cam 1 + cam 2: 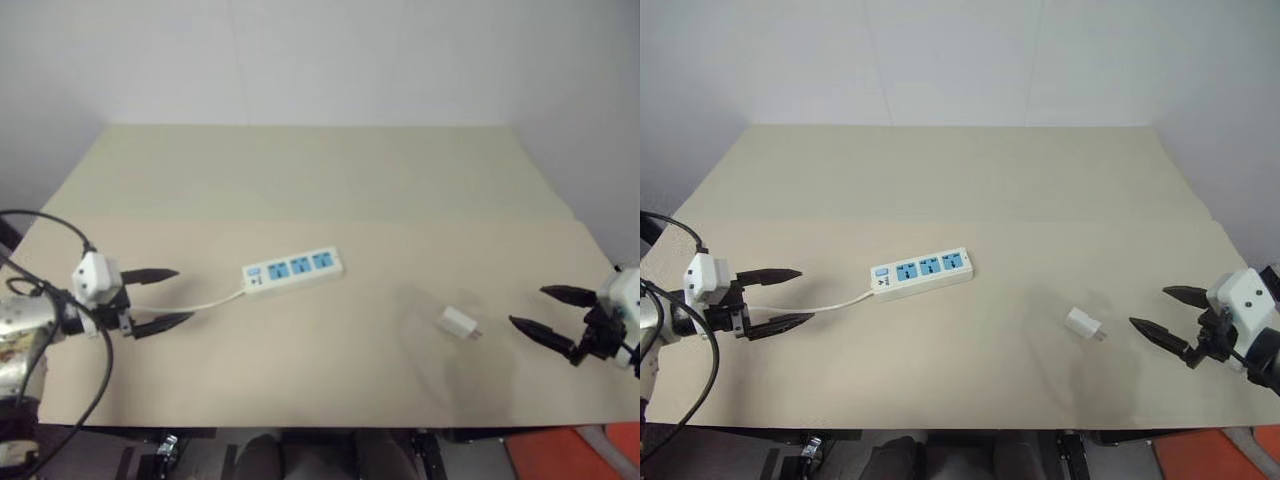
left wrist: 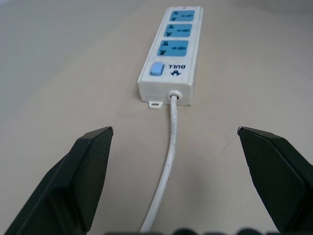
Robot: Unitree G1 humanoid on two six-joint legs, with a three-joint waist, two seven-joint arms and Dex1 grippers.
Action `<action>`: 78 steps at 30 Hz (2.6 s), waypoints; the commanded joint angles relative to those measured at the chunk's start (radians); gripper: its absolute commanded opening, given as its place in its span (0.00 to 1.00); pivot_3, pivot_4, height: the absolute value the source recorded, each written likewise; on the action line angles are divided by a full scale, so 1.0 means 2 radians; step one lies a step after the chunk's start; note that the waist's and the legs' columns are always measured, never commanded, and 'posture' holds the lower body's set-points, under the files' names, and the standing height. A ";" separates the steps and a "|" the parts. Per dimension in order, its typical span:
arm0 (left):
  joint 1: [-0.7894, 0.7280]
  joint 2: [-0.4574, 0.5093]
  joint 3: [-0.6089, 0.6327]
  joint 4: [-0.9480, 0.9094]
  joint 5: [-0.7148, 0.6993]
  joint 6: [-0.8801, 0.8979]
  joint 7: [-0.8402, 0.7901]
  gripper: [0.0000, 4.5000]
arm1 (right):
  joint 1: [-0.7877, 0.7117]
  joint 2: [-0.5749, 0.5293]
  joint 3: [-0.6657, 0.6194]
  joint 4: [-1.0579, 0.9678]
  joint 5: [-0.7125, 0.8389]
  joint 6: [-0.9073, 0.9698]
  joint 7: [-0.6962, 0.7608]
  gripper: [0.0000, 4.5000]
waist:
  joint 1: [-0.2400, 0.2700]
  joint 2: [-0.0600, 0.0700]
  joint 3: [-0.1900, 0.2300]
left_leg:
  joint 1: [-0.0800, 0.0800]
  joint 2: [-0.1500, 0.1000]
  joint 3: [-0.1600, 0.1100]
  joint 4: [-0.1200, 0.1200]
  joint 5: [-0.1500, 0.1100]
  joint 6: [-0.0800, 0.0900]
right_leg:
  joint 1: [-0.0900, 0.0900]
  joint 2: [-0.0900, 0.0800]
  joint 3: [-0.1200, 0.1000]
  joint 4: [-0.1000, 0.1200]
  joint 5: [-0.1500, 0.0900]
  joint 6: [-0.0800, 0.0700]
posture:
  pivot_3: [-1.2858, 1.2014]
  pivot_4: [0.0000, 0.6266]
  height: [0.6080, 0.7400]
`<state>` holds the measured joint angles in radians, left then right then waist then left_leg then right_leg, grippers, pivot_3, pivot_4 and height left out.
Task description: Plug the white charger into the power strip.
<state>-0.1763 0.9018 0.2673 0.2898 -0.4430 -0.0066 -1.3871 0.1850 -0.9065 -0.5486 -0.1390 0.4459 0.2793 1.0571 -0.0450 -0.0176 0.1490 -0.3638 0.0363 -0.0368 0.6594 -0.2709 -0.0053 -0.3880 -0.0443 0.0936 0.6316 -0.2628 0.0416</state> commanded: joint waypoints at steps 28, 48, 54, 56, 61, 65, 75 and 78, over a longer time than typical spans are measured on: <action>-0.035 -0.032 -0.005 0.023 -0.004 -0.024 -0.004 0.99 | 0.006 -0.016 -0.019 -0.068 0.022 0.050 -0.004 1.00 | 0.004 0.000 0.000 | 0.000 0.000 0.000 0.000 0.000 0.000 | 0.000 0.000 0.000 0.000 0.000 0.000 | 0.52 0.24 1.00; -0.265 -0.109 -0.085 0.340 0.088 -0.165 -0.082 0.99 | 0.004 0.008 0.001 -0.139 0.032 0.068 -0.047 1.00 | 0.009 -0.001 0.000 | -0.001 -0.001 0.000 0.001 0.000 0.000 | 0.000 0.000 0.000 0.000 0.000 0.001 | 0.52 0.24 1.00; -0.331 -0.138 -0.115 0.440 0.141 -0.213 -0.094 0.99 | 0.003 0.012 0.006 -0.170 0.037 0.081 -0.064 1.00 | 0.013 -0.001 0.000 | -0.002 -0.001 0.000 0.001 0.000 0.000 | 0.000 0.000 0.000 -0.001 0.000 0.001 | 0.52 0.24 1.00; -0.343 -0.145 -0.120 0.458 0.155 -0.225 -0.092 0.99 | 0.003 0.014 0.006 -0.178 0.038 0.084 -0.068 1.00 | 0.014 -0.001 0.000 | -0.002 -0.001 -0.001 0.001 0.000 0.000 | 0.000 0.000 0.000 -0.001 0.000 0.001 | 0.52 0.24 1.00; -0.371 -0.157 -0.131 0.487 0.193 -0.247 -0.059 0.99 | 0.006 0.020 0.007 -0.208 0.046 0.097 -0.078 1.00 | 0.015 -0.001 0.000 | -0.002 -0.001 -0.001 0.001 0.000 0.000 | 0.000 0.000 0.000 0.000 0.000 0.001 | 0.52 0.24 1.00; -0.384 -0.168 -0.130 0.501 0.209 -0.252 -0.035 0.99 | 0.010 0.024 0.011 -0.236 0.057 0.108 -0.089 1.00 | 0.015 -0.001 0.000 | -0.002 -0.001 -0.001 0.001 0.000 0.000 | 0.000 0.000 0.000 0.000 0.001 0.001 | 0.52 0.24 1.00; -0.383 -0.199 -0.137 0.518 0.252 -0.245 0.008 0.99 | 0.018 0.033 0.019 -0.262 0.057 0.120 -0.104 1.00 | 0.015 -0.001 0.000 | -0.002 -0.001 -0.001 0.001 0.000 0.000 | 0.000 0.000 0.000 0.000 0.001 0.001 | 0.52 0.24 1.00; -0.383 -0.208 -0.136 0.521 0.258 -0.237 0.018 0.99 | 0.021 0.034 0.019 -0.270 0.061 0.124 -0.105 1.00 | 0.015 -0.001 0.000 | -0.002 -0.001 -0.001 0.001 0.000 0.000 | 0.000 0.000 0.000 0.000 0.001 0.001 | 0.52 0.24 1.00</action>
<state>-0.9272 0.4906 -0.0033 1.3284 0.0602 -0.4920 -1.3648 0.2259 -0.8417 -0.4897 -0.6387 0.5411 0.5228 0.8579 -0.0144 -0.0200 0.1491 -0.3674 0.0335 -0.0396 0.6615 -0.2707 -0.0050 -0.3883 -0.0443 0.0927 0.6322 -0.2617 0.0433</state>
